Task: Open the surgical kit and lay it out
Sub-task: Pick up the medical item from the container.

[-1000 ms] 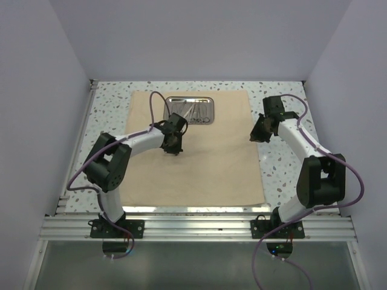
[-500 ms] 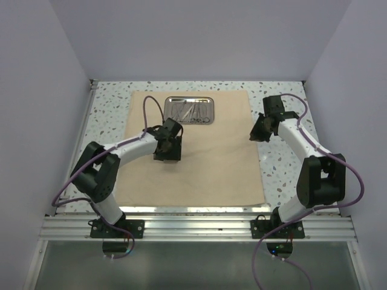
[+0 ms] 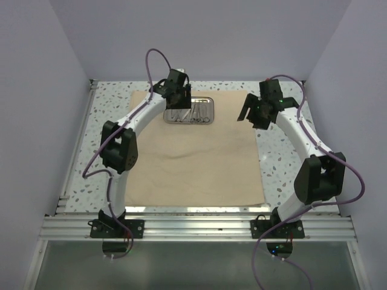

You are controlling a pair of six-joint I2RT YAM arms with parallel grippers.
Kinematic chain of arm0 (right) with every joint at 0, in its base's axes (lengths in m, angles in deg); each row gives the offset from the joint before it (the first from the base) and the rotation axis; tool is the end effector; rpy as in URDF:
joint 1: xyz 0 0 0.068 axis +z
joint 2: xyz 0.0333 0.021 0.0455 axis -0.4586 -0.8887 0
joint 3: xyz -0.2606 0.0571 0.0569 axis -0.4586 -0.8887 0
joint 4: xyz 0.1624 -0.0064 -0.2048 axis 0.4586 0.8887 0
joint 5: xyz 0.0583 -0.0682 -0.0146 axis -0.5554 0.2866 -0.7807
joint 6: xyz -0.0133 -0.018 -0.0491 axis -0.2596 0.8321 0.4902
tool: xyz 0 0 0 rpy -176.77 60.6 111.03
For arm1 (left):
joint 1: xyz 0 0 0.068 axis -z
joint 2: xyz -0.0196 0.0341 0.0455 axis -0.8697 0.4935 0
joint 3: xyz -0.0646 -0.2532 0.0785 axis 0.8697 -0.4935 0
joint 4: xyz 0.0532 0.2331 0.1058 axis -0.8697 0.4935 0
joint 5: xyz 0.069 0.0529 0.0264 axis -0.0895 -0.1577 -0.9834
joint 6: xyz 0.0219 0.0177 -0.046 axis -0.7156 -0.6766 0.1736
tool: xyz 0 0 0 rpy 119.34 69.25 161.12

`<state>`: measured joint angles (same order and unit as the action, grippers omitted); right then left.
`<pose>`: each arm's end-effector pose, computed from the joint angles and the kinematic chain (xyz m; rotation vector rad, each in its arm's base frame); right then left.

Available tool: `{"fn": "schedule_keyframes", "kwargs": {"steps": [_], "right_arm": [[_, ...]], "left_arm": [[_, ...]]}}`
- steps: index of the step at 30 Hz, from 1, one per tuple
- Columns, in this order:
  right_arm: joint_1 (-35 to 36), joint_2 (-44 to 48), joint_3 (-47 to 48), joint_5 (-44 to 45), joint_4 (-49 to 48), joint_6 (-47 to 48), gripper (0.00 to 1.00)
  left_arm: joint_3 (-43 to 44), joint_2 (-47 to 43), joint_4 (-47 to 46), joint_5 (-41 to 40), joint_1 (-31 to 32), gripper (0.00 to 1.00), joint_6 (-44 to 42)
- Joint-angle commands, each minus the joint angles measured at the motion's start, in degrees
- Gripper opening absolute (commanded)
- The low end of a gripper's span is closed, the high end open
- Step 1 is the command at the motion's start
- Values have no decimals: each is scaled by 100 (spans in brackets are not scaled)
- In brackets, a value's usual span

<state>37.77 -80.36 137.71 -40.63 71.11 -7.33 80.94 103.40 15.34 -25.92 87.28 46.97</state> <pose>0.3454 0.0654 0.3038 0.4524 2.4802 0.3568 0.4303 -0.2116 0.2694 -0.0482 2.4113 -0.2336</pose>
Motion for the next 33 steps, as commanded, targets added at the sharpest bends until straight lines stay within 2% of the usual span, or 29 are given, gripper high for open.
{"fn": "schedule_keyframes", "kwargs": {"steps": [1, 7, 21, 27, 33], "right_arm": [[-11, 237, 32, 158, 482, 195, 73], [-11, 466, -302, 333, 544, 248, 69], [-11, -149, 189, 448, 913, 424, 60], [-11, -316, 242, 448, 931, 476, 56], [-11, -360, 172, 457, 913, 511, 52]], "left_arm": [[899, 776, 370, 167, -259, 67, -236], [1824, 1700, 309, 256, -400, 67, -280], [2151, 2510, 89, 159, -523, 62, -253], [1905, 2519, 10, 132, -532, 48, -262], [1413, 2440, -17, 54, -532, 22, -245]]}}
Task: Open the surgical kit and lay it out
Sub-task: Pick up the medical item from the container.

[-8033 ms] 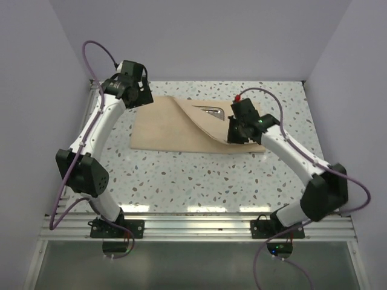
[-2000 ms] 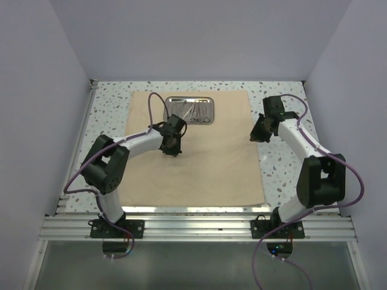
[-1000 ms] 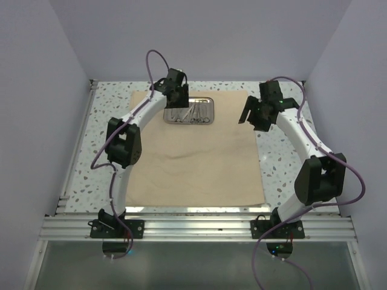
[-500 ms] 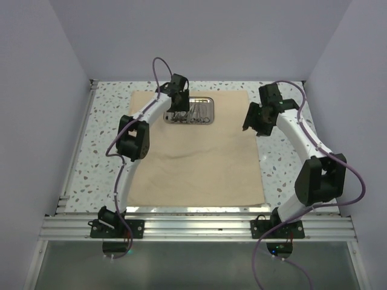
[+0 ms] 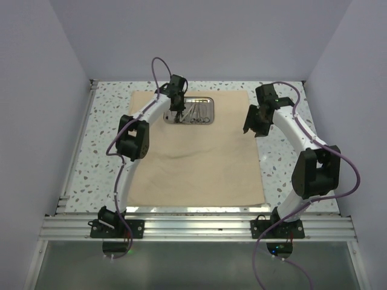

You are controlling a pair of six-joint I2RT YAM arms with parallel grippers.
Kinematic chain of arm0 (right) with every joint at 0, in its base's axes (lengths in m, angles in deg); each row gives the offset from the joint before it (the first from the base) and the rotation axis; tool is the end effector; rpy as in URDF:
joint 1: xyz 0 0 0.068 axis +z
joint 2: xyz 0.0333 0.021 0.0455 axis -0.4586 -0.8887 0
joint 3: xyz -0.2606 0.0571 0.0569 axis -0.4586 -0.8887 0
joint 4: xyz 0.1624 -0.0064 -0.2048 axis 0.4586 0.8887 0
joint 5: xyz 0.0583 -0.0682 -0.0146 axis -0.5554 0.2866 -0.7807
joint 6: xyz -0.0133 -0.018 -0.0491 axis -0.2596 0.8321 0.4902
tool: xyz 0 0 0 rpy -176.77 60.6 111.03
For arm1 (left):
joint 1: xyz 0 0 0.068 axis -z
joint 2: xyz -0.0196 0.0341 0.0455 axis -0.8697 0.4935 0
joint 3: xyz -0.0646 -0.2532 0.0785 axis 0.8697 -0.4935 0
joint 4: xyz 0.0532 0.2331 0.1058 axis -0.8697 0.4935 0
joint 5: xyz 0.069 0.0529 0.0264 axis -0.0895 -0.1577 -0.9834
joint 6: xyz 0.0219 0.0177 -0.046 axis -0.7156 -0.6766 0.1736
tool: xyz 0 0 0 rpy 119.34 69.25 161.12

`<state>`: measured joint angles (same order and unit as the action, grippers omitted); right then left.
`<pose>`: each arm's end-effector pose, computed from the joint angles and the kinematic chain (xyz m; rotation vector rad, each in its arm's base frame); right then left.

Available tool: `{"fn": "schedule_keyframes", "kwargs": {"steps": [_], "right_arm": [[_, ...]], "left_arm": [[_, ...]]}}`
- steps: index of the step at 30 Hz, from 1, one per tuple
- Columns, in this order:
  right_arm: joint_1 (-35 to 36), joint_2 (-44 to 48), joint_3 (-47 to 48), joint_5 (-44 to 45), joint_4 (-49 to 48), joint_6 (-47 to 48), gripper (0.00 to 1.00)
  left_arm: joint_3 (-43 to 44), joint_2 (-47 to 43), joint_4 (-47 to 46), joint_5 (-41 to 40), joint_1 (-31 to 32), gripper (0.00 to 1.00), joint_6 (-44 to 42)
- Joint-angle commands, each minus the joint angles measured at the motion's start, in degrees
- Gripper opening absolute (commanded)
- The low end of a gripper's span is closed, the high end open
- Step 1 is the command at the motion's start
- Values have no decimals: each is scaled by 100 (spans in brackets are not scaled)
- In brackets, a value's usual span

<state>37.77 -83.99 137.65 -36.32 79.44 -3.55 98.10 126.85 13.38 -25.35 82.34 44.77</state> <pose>0.3434 0.0623 0.2742 0.4262 2.6713 0.1576 0.5141 -0.2011 0.1641 -0.0962 2.4783 -0.1522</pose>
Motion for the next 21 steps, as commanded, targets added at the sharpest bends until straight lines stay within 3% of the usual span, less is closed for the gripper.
{"fn": "schedule_keyframes", "kwargs": {"steps": [1, 9, 21], "right_arm": [[-11, 11, 144, 18, 72, 133, 52], [-20, 20, -6, -18, 10, 133, 49], [-11, 169, 38, -114, -69, 116, 44]], "left_arm": [[-356, 86, 197, -47, -38, 18, -24], [-418, 8, 268, -153, -47, 0, -41], [-32, -818, 373, -566, -47, 0, -164]]}}
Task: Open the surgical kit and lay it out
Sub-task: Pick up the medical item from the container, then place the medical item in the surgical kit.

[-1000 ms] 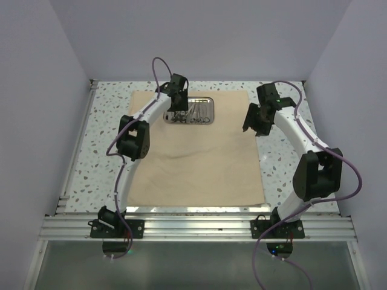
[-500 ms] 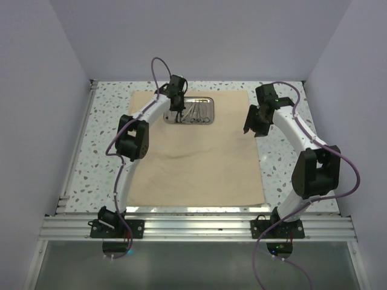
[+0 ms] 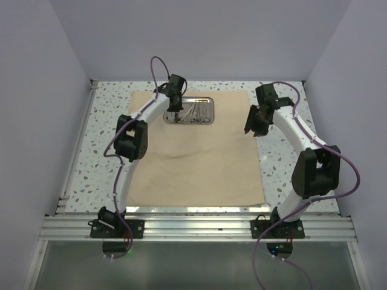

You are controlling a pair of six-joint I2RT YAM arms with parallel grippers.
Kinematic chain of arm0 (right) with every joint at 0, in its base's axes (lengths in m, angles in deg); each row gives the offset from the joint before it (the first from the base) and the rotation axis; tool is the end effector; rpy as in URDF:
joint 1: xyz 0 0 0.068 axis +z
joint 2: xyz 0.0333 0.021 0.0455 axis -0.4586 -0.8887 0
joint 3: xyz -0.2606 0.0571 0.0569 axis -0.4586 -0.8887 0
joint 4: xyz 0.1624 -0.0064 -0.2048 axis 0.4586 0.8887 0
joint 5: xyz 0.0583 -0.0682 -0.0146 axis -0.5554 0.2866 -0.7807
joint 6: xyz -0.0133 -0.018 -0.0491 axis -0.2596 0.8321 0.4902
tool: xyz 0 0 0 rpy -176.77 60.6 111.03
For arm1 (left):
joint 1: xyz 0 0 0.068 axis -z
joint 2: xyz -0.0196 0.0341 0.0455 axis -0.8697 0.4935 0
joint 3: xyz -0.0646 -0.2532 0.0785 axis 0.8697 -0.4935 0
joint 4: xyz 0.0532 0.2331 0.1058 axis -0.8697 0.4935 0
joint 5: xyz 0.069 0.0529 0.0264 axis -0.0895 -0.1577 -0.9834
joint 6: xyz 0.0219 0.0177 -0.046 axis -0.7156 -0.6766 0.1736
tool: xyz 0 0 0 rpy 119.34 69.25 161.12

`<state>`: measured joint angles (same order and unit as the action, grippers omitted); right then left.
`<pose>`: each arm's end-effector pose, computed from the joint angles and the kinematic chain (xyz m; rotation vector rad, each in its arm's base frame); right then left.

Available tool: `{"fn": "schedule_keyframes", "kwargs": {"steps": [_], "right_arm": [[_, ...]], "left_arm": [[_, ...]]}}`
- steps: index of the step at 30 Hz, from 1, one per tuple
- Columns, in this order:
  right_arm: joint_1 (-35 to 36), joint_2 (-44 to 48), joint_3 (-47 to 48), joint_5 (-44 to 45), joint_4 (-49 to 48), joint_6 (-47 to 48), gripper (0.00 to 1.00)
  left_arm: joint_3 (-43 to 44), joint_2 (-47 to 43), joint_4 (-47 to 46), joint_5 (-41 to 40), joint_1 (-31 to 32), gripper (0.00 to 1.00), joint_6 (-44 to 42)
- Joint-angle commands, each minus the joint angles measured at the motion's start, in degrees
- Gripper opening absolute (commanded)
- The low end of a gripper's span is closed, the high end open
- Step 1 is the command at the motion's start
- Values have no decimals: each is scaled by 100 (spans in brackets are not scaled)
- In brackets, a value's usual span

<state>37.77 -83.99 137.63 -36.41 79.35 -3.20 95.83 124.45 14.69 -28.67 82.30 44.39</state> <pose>0.3435 0.0624 0.2742 0.4174 2.6716 0.1583 0.5069 -0.1957 0.1724 -0.1105 2.4791 -0.0714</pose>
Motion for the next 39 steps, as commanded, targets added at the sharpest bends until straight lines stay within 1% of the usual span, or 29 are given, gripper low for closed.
{"fn": "schedule_keyframes", "kwargs": {"steps": [1, 5, 8, 11, 14, 15, 17, 18, 19, 21, 22, 23, 25, 26, 28, 29, 32, 35, 39], "right_arm": [[-2, 187, 23, -114, -69, 72, 44], [-11, 284, -39, -158, -139, 28, 43], [-11, 380, -118, -176, -209, 2, 42], [-11, 503, -197, -176, -262, -33, 41], [-2, 618, -276, -289, -341, -77, 40], [-11, 653, -320, -316, -359, -95, 40], [-2, 732, -373, -360, -403, -104, 40], [-11, 758, -434, -413, -412, -130, 39], [-11, 828, -487, -439, -464, -130, 39], [-11, 960, -653, -501, -543, -165, 38], [-11, 961, -715, -518, -579, -165, 38], [-11, 1074, -785, -553, -614, -191, 38], [-2, 1180, -1031, -641, -727, -209, 37], [-11, 1294, -1110, -676, -754, -235, 37], [-11, 1400, -1357, -747, -851, -253, 36], [-11, 1522, -1436, -765, -860, -262, 36], [-2, 1672, -1787, -844, -957, -297, 35], [-2, 1831, -1946, -905, -1001, -315, 35], [-2, 1980, -2043, -905, -957, -306, 34]], "left_arm": [[196, -631, 251, -251, -42, 0, -136], [135, -921, 312, -260, -42, 0, -171], [-137, -1193, 313, -295, -42, 0, -171], [-637, -1571, 269, -278, -34, 0, -92], [-1374, -2089, 155, -225, -7, 0, 39], [-1838, -2421, 119, -225, 10, 0, 74], [-2306, -2948, 58, -225, 63, 0, 171], [-2743, -3117, 66, -225, 81, 0, 206], [-2974, -3310, 66, -234, 159, 0, 259], [-3947, -4073, 154, -312, 326, 0, 373], [-3952, -4077, 154, -339, 388, 0, 426], [-4474, -4460, 172, -374, 449, 0, 487], [-5030, -4866, 163, -401, 607, 0, 733], [-5572, -5242, 93, -383, 643, 0, 821], [-6076, -5578, 5, -243, 722, 0, 1120], [-6557, -5884, -108, -199, 740, 0, 1199], [-7262, -6334, -320, -58, 793, 0, 1454], [-7685, -6563, -382, -119, 810, 0, 1586], [-7986, -6687, -504, -85, 837, 0, 1674]]}}
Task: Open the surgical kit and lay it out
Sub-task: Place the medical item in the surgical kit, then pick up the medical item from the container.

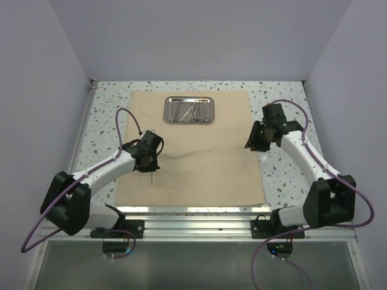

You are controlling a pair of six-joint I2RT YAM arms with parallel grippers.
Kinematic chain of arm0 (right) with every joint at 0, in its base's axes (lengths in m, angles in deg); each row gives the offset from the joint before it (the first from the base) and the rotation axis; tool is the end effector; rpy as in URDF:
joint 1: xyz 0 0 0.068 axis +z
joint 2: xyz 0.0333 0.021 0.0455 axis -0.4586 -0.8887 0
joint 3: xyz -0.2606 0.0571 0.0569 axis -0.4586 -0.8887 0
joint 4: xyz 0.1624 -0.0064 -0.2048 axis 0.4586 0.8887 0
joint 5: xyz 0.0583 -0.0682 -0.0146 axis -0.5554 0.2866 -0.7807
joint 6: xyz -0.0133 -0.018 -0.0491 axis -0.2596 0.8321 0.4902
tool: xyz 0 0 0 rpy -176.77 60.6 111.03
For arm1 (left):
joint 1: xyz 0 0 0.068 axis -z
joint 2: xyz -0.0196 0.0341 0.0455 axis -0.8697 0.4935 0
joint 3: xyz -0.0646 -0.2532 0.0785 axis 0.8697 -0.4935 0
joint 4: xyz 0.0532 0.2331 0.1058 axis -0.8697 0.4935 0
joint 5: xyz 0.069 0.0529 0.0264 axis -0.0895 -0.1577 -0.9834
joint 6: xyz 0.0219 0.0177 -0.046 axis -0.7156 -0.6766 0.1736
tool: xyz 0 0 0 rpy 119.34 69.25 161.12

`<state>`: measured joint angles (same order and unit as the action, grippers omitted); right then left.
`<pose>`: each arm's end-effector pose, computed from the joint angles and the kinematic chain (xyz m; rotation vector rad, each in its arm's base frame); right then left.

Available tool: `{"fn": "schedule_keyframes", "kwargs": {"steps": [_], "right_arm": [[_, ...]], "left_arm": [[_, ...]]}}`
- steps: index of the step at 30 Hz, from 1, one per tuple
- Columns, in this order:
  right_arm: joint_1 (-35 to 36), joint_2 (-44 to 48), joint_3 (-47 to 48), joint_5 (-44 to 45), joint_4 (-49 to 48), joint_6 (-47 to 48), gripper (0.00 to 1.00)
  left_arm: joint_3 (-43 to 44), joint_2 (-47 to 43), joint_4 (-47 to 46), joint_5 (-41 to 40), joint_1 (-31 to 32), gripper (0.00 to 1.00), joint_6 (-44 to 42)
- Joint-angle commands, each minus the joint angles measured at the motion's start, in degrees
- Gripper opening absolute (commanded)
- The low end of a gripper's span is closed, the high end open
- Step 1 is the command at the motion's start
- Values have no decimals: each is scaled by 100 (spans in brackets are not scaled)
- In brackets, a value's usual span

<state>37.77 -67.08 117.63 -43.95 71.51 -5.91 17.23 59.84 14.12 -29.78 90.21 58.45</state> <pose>0.2737 0.0542 0.2622 0.4269 2.6198 0.3737 0.2153 -0.1140 0.1936 -0.2338 2.6766 -0.0434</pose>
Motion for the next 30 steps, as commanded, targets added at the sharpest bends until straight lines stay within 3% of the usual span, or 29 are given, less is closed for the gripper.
{"fn": "schedule_keyframes", "kwargs": {"steps": [1, 4, 6, 8, 13, 21, 25, 30], "right_arm": [[-2, 306, -43, -151, -137, -26, 33], [24, 359, -60, -125, -76, -8, 33], [16, 394, -78, -81, -67, 0, 33], [24, 394, -78, -55, -40, 18, 34], [15, 385, -61, 68, 56, 53, 34], [7, 464, 1, 235, 118, -87, 34], [7, 438, 150, 376, 284, -149, 34], [7, 280, 466, 560, 443, -184, 34]], "left_arm": [[-196, -261, -535, 45, 54, 0, 269], [-276, -244, -641, 80, 54, 0, 287], [-293, -174, -624, 80, 54, 14, 252], [-118, -130, -449, 36, 54, 39, 208], [1143, 10, 17, -438, 45, 57, -249], [3861, 2065, 44, -325, -340, 53, -1391], [5520, 3575, 105, -114, -578, 50, -1708], [6815, 4905, 220, 141, -710, 48, -1840]]}}
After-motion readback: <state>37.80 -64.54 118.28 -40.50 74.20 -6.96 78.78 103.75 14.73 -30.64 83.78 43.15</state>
